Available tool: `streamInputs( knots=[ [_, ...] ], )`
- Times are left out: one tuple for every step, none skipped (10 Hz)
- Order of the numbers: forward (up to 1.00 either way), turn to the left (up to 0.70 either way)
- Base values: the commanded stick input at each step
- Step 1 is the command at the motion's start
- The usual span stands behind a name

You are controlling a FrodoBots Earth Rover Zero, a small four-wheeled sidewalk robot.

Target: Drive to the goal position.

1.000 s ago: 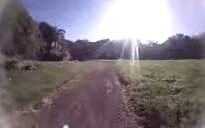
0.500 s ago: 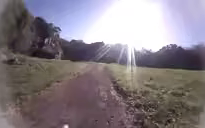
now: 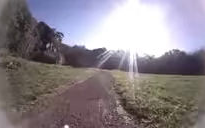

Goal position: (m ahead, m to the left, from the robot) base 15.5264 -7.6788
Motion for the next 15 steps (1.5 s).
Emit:
streamInputs(
  knots=[
    [1.0,0.0],
    [1.0,0.0],
    [1.0,0.1],
    [1.0,0.28],
    [1.0,0.0],
    [1.0,0.0],
    [1.0,0.0],
    [1.0,0.0],
    [1.0,0.0],
    [1.0,0.0],
    [1.0,0.0],
    [1.0,0.0],
    [1.0,0.0],
    [1.0,0.0],
    [1.0,0.0]
  ],
)
